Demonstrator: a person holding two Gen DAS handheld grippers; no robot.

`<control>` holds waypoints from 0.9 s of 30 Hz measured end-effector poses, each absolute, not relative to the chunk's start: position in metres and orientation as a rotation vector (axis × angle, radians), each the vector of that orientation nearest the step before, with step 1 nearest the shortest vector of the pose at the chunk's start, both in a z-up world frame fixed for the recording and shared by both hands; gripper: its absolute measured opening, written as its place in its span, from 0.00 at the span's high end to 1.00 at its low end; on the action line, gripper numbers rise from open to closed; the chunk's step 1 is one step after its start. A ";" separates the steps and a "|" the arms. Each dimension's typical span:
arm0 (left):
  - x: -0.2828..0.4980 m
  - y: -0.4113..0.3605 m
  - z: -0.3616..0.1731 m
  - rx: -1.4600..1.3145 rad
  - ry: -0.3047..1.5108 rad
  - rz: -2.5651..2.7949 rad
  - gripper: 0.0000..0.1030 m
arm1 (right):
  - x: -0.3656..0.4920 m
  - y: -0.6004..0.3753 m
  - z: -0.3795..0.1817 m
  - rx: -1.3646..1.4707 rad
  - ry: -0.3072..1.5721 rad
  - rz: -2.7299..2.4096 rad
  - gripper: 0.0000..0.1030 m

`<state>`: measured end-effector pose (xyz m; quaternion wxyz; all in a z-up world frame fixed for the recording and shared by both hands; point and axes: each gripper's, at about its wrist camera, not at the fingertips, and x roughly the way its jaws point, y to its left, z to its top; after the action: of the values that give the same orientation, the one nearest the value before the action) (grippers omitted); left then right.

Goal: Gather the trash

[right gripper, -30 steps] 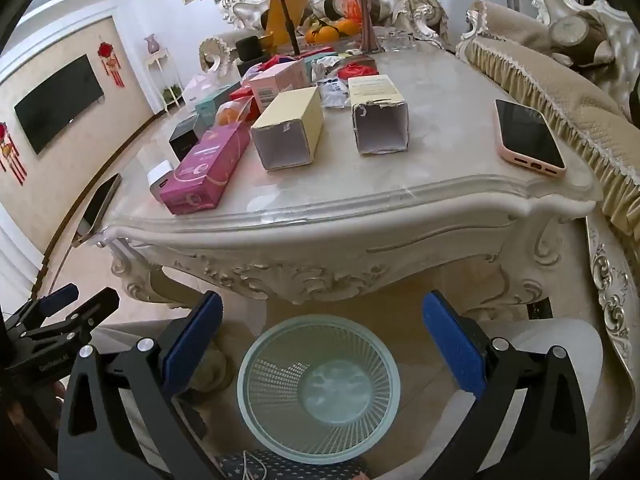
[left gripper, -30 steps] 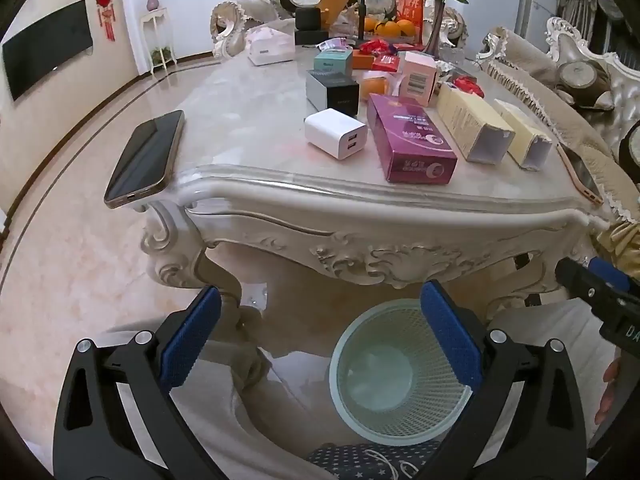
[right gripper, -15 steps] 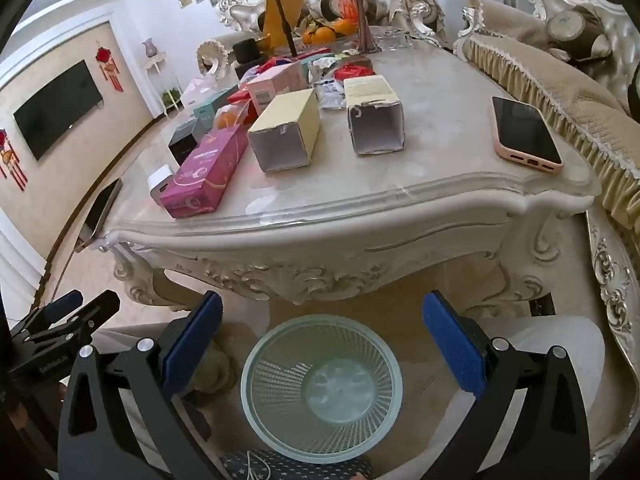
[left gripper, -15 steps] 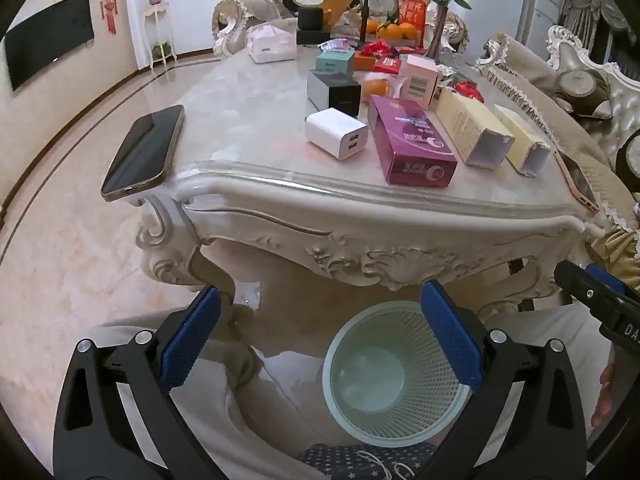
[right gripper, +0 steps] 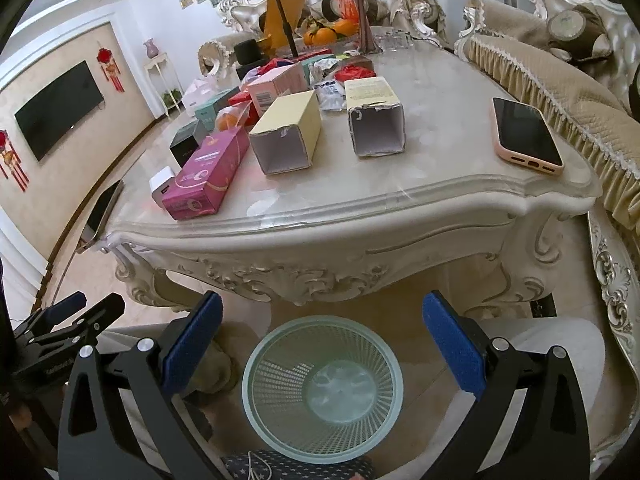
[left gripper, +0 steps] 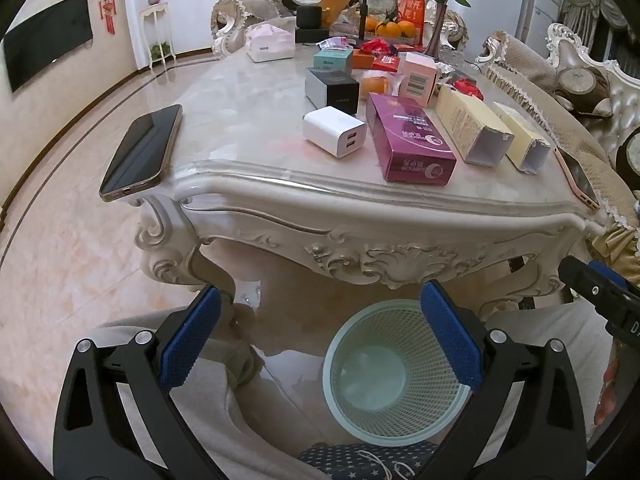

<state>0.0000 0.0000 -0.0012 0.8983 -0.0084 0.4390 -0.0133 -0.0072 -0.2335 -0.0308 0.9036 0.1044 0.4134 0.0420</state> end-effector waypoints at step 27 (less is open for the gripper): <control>-0.003 -0.006 -0.004 0.009 0.913 -0.033 0.06 | -0.006 -0.232 -0.032 0.210 0.855 0.096 0.07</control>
<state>-0.0031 -0.0064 -0.0038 0.8974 0.0041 0.4409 -0.0157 -0.0062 -0.2322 -0.0319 0.9035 0.1017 0.4137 0.0466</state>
